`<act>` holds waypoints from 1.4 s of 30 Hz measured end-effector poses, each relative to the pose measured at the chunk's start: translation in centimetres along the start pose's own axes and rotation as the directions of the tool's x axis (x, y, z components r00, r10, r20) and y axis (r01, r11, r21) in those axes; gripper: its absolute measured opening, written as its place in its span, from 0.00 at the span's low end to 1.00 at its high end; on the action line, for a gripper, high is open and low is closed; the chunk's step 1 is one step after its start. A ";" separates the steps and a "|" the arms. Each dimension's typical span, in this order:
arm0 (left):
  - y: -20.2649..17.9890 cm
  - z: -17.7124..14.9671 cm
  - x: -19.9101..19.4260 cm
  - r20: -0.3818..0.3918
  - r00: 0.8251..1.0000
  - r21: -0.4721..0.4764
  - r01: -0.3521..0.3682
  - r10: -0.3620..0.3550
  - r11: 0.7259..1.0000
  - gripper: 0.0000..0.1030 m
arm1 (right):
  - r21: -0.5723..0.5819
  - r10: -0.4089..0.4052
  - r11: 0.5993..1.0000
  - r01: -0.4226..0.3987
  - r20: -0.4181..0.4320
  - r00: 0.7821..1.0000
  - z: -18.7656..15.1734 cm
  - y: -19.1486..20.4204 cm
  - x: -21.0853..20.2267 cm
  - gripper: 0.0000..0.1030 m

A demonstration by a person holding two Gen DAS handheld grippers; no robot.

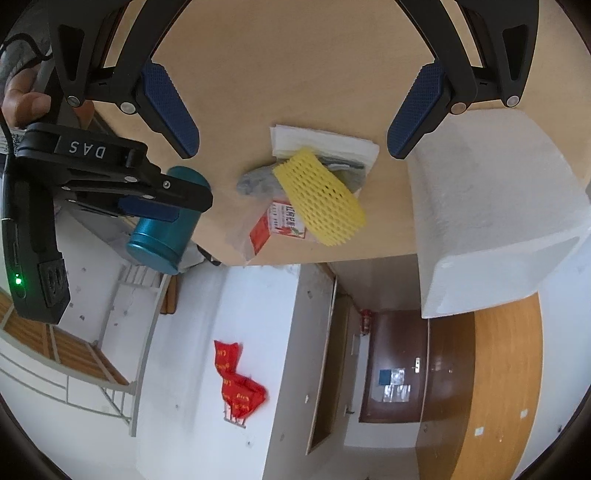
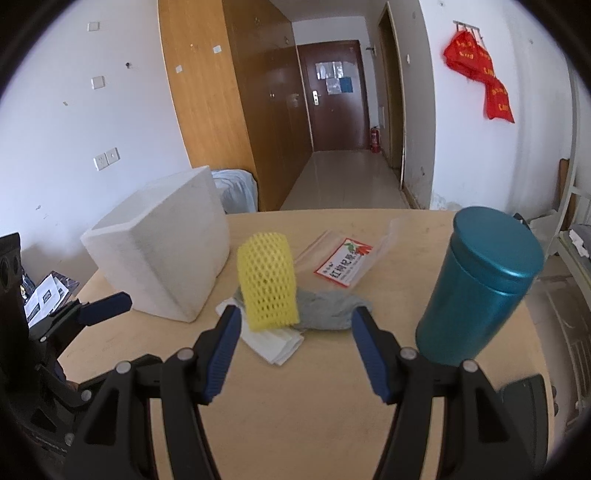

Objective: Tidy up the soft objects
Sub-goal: 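Move both tools back toward the yellow net and the plastic bag, then grasp the yellow foam net with the left tool while the right tool grasps the clear plastic bag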

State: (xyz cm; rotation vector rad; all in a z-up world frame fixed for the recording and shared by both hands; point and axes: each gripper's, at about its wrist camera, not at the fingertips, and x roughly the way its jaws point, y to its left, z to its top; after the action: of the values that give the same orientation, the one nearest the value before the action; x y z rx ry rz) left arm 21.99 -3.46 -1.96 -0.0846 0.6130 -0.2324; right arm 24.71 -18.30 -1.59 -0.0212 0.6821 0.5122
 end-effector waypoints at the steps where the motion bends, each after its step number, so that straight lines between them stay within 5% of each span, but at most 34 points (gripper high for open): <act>1: -0.2 0.1 0.4 -0.005 1.000 0.010 -0.009 0.009 1.000 0.99 | 0.000 0.003 1.000 -0.003 -0.003 1.000 0.2 -0.2 0.3 0.65; 13: 1.3 1.5 6.8 -0.116 0.993 -0.056 -0.025 0.018 0.998 0.94 | 0.031 0.018 0.999 -0.016 -0.050 0.999 2.3 -1.6 3.6 0.64; 19: 2.9 1.9 10.3 -0.177 0.984 -0.094 -0.027 0.010 0.995 0.85 | 0.059 0.023 0.998 -0.019 -0.059 0.998 2.1 -2.9 4.4 0.64; 28: 2.7 2.3 12.9 -0.181 0.983 -0.057 -0.037 0.026 0.998 0.83 | 0.074 0.014 0.997 -0.007 -0.089 0.996 2.0 -3.8 6.1 0.64; 40: 4.4 1.5 14.0 -0.215 0.976 -0.051 -0.055 0.042 0.997 0.17 | 0.079 0.004 0.997 0.004 -0.103 0.995 1.7 -4.2 6.3 0.64; 42: 4.4 1.5 13.5 -0.202 0.977 -0.030 -0.074 0.066 0.997 0.15 | 0.079 0.004 0.997 0.005 -0.106 0.994 1.8 -4.5 6.3 0.64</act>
State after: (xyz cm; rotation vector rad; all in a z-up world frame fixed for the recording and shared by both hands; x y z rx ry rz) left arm 34.42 -2.47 -8.97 -0.0763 0.8200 -0.1621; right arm 31.97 -19.12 -4.70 0.0256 0.8062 0.4857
